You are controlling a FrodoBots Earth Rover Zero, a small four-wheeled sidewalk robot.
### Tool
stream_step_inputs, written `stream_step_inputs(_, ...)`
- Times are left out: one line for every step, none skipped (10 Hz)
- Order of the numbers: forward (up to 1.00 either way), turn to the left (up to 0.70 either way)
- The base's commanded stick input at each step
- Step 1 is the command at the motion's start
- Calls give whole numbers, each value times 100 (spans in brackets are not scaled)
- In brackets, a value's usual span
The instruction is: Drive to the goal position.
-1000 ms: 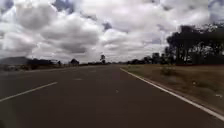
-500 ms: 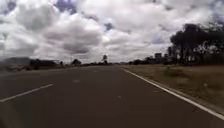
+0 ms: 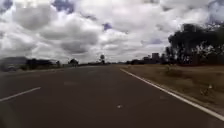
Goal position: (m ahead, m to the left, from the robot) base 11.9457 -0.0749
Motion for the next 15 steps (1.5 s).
stream_step_inputs(80,-20)
stream_step_inputs(80,-13)
stream_step_inputs(80,-7)
stream_step_inputs(80,0)
stream_step_inputs(80,0)
stream_step_inputs(80,0)
stream_step_inputs(80,0)
stream_step_inputs(80,0)
stream_step_inputs(81,-3)
stream_step_inputs(83,-15)
stream_step_inputs(84,-15)
stream_step_inputs(84,-8)
stream_step_inputs(84,0)
stream_step_inputs(84,0)
stream_step_inputs(84,0)
